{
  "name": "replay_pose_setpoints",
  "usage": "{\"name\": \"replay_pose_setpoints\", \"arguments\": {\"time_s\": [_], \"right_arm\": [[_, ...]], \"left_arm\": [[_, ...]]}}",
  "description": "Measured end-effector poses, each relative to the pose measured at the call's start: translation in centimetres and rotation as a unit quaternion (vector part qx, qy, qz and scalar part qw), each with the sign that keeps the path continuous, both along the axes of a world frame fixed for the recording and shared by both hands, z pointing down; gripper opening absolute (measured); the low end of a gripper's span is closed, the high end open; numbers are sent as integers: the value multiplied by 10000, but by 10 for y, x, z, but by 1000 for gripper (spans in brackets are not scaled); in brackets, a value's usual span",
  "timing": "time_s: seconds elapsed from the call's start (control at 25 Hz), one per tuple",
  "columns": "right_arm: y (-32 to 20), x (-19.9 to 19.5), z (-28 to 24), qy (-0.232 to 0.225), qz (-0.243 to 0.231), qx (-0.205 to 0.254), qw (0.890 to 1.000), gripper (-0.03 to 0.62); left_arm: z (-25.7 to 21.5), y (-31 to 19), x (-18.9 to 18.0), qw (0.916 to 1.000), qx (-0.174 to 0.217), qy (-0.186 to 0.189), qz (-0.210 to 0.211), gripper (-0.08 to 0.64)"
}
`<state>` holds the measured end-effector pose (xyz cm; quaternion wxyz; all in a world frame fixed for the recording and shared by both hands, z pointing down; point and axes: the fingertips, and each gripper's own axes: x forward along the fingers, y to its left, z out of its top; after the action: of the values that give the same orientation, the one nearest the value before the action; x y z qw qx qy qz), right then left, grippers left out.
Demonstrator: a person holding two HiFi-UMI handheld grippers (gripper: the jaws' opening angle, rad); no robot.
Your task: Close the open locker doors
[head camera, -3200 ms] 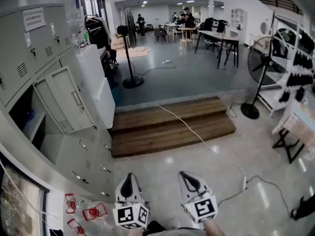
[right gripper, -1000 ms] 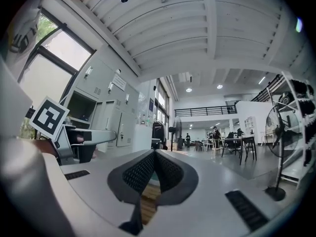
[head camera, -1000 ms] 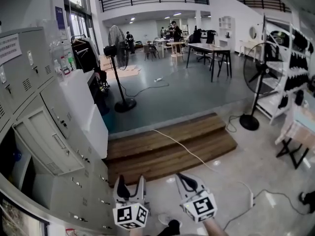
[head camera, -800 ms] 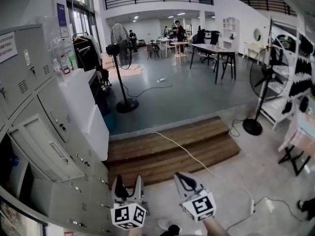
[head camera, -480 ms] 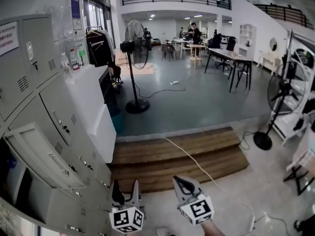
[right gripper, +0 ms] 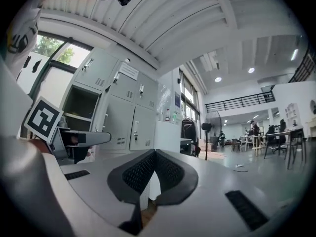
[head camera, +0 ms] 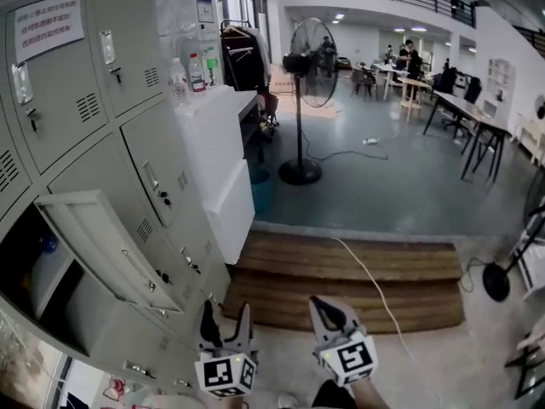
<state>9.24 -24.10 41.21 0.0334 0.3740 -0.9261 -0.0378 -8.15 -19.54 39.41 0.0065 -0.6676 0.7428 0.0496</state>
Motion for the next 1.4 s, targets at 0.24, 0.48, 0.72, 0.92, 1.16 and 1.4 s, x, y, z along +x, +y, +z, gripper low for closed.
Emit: {"name": "replay_pose_setpoints", "arguments": {"time_s": [0.24, 0.48, 0.72, 0.92, 1.16, 1.4], "right_arm": [[-8, -78, -4, -110, -1099, 25, 9939, 6], [-13, -157, -16, -291, -2351, 139, 9714, 5], [-11, -232, -19, -279, -3570, 57, 9337, 5], [-4, -277, -21, -274, -4475, 12, 8939, 6], [2, -302, -19, -260, -5230, -26, 8519, 6], [-6, -305, -13, -234, -5711, 12, 8205, 5]], "left_arm": [[-2, 32, -63, 9925, -112, -204, -1202, 322], [5, 72, -114, 9685, -158, -54, -2485, 322], [0, 115, -148, 9227, -186, -27, -3851, 322], [-7, 151, -155, 8719, -162, 39, -4895, 322], [-4, 172, -143, 8198, -46, 63, -5725, 322], [1, 163, -123, 7859, 59, 49, -6183, 322]]}}
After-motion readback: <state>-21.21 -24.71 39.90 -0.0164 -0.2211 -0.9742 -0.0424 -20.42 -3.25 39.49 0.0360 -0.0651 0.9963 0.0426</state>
